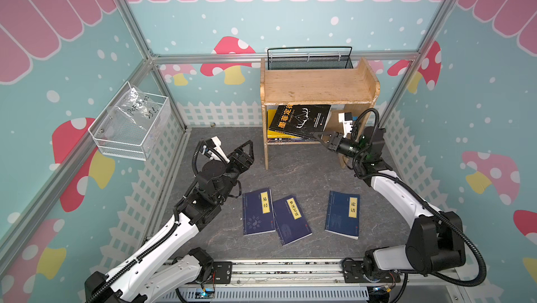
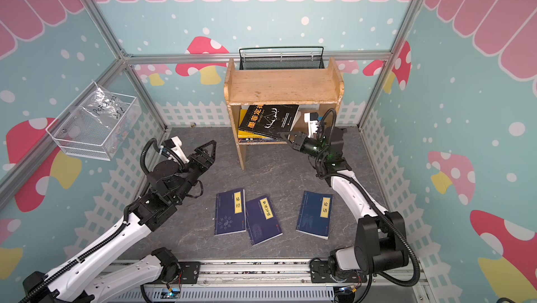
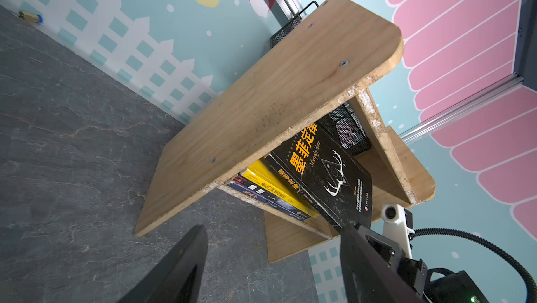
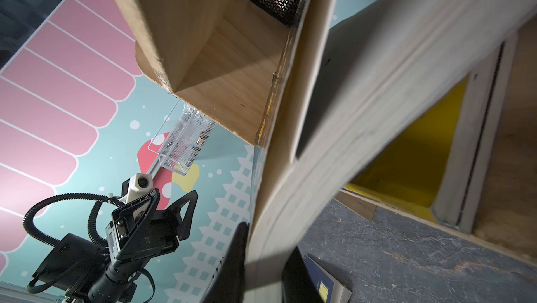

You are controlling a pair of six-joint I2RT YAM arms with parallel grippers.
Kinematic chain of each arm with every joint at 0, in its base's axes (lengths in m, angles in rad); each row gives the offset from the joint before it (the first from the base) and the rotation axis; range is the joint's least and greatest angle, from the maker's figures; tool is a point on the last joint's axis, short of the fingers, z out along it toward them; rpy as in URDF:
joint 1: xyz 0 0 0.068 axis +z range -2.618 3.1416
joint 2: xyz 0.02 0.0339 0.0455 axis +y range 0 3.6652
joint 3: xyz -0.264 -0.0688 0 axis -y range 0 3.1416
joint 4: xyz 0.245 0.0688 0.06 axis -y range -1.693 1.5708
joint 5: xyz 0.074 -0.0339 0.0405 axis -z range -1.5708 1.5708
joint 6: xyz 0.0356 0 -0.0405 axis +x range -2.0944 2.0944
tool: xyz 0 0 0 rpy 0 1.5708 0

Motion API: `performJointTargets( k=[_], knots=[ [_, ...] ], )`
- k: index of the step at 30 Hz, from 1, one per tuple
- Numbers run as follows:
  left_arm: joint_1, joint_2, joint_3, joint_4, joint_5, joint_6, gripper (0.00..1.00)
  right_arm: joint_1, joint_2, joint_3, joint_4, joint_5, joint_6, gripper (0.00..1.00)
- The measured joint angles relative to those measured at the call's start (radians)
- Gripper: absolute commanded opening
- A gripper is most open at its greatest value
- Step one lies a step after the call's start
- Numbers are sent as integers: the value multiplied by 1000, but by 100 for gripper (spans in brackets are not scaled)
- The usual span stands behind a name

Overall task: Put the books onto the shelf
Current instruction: 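Insert the black book onto the yellow book with the right gripper while the left releases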

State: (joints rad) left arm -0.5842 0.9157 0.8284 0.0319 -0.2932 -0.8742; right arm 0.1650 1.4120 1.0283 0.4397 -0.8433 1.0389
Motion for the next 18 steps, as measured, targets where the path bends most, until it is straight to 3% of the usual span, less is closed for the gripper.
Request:
performJointTargets(
  k=[14, 16, 18],
  knots=[
    [46, -44, -16, -24, -26, 18, 75, -17, 105, 62, -36, -137, -54, 18],
    [47, -44, -21, -26, -26, 18, 75, -19, 109, 73, -47, -137, -68, 22],
    [47, -43, -28, -25, -26, 16, 75, -19, 113, 85, -58, -133, -83, 34]
  ],
)
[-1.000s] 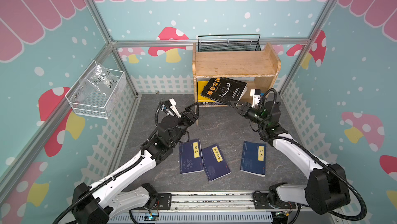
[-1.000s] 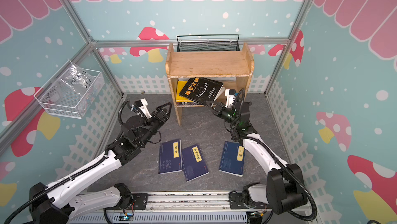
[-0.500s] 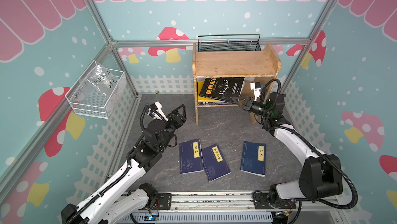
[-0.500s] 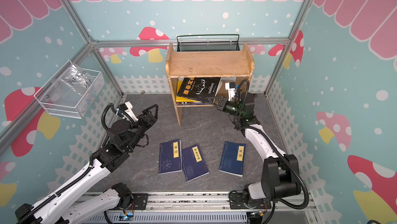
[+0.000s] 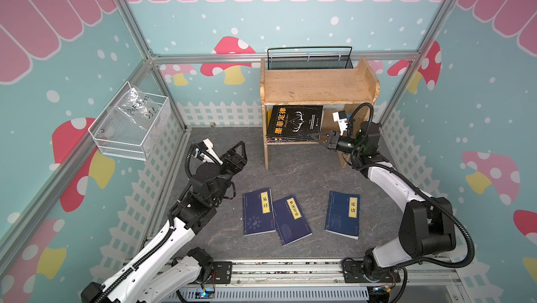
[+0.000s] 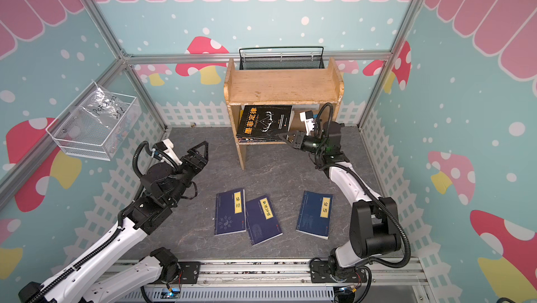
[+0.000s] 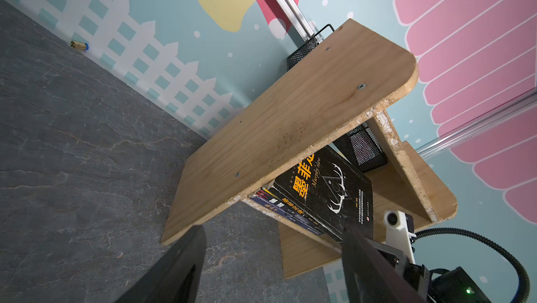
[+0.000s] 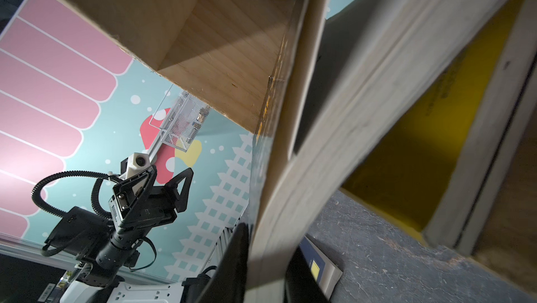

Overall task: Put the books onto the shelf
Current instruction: 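Insert the black book onto the yellow book with the right gripper while the left releases, then push the black book flat onto the stack with the right gripper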

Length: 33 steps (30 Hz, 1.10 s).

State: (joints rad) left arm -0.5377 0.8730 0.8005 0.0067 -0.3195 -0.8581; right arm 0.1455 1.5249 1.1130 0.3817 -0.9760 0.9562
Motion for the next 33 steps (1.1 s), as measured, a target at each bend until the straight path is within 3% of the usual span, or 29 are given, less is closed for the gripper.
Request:
performJointTargets(
  k=[2, 17, 26, 33],
  knots=[
    [1, 2, -5, -1, 0, -2, 75, 0, 3, 10, -10, 9, -16, 43],
    [6, 56, -11, 5, 21, -14, 75, 5, 4, 16, -69, 189, -76, 68],
    [8, 89, -17, 13, 25, -26, 75, 30, -62, 5, -159, 371, -147, 75],
    [12, 133, -17, 22, 47, -29, 75, 66, -93, -19, -204, 538, -195, 71]
  ],
)
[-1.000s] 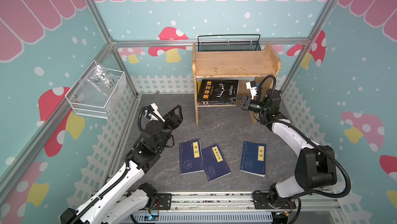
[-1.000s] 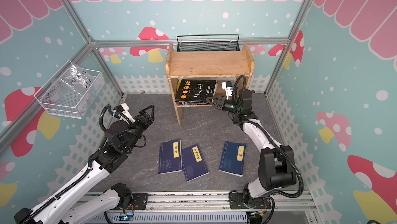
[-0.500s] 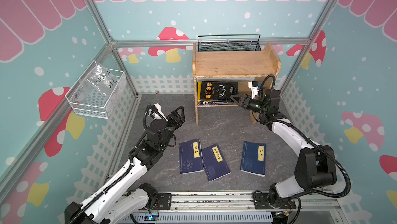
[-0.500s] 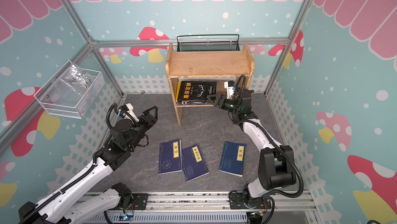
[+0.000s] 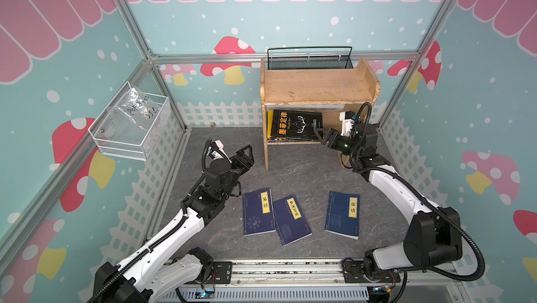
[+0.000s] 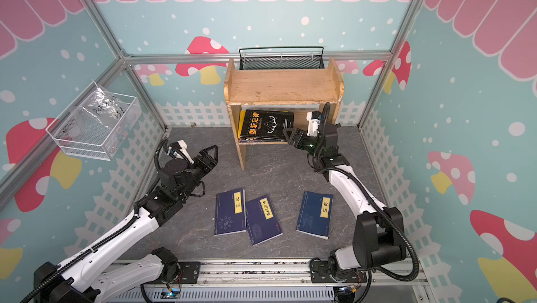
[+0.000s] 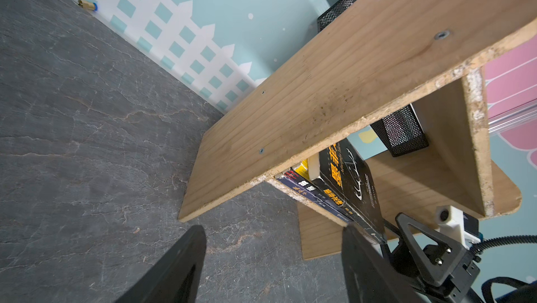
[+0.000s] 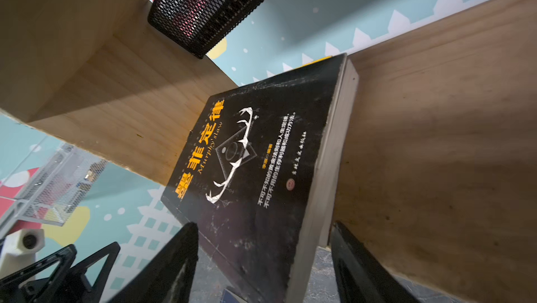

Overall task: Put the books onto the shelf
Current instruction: 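Push the black book flat onto the stack with the right gripper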

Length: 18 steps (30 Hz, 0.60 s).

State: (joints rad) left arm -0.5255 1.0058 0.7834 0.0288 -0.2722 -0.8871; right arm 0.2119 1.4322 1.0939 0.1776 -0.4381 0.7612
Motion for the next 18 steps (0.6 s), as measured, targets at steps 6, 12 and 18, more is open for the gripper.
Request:
performJointTargets(
  k=[6, 12, 18],
  knots=[
    [0, 22, 0, 13, 22, 0, 75, 30, -60, -80, 10, 80, -25, 64],
    [1, 38, 0, 14, 38, 0, 75, 30, -181, -230, 71, 98, -88, 66],
    [1, 53, 0, 21, 53, 0, 75, 30, -233, -332, 189, 117, -247, 64]
  ],
)
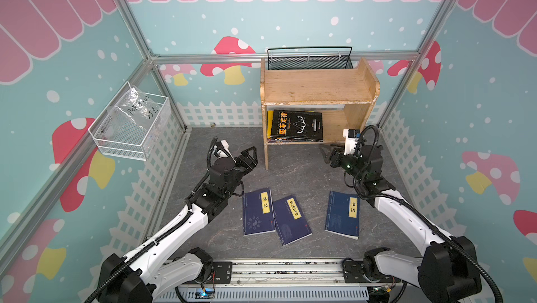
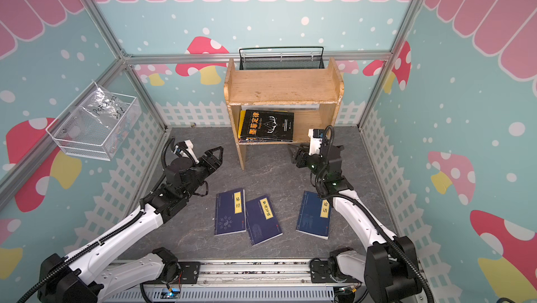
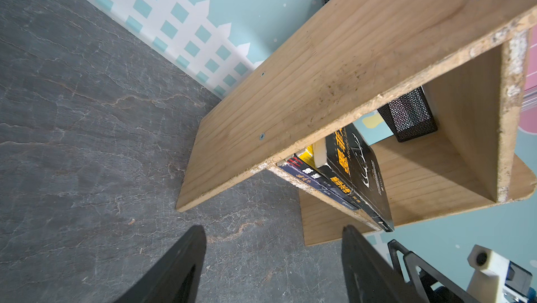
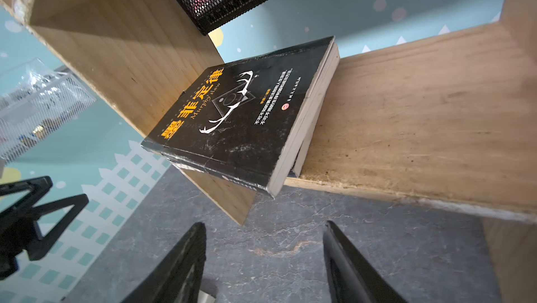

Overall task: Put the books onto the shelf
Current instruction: 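Push the black book flat onto the stack with the right gripper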

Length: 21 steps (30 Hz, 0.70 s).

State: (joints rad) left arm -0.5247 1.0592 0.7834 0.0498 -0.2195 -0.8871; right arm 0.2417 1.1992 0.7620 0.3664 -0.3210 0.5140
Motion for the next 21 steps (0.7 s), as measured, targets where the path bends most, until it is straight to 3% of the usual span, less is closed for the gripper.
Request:
performJointTargets(
  k=[11, 21],
  knots=[
    [0, 3, 0, 0, 3, 1, 76, 0, 42, -53, 216, 13, -154, 56],
    [6, -1, 0, 0, -1, 1, 76, 1, 109, -37, 249, 26, -198, 43]
  ],
)
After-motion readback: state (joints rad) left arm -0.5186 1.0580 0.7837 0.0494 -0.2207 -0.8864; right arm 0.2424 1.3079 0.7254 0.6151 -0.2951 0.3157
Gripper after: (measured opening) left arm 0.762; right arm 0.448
